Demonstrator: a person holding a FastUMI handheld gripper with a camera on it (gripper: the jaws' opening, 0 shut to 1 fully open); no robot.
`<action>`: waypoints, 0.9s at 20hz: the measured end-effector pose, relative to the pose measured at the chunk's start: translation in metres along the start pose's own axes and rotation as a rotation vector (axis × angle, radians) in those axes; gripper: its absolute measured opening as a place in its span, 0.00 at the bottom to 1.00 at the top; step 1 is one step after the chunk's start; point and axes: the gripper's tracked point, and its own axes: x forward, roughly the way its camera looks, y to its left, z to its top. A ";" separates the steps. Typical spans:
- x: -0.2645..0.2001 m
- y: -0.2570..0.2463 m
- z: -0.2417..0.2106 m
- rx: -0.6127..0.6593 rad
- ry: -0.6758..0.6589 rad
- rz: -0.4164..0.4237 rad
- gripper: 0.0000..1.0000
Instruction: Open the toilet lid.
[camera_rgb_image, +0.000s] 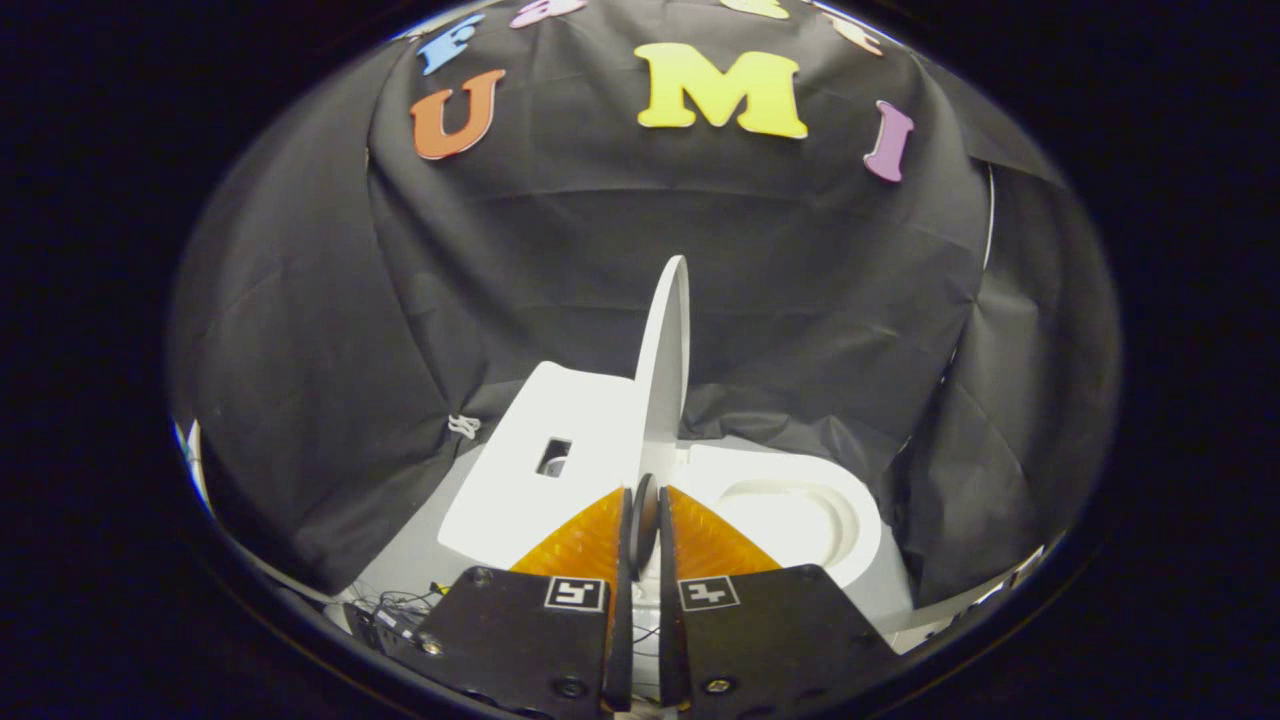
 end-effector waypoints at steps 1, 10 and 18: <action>0.001 0.006 0.001 -0.018 -0.003 -0.003 0.14; 0.015 0.061 -0.001 -0.135 -0.028 -0.022 0.14; 0.022 0.069 0.000 -0.252 -0.067 -0.100 0.14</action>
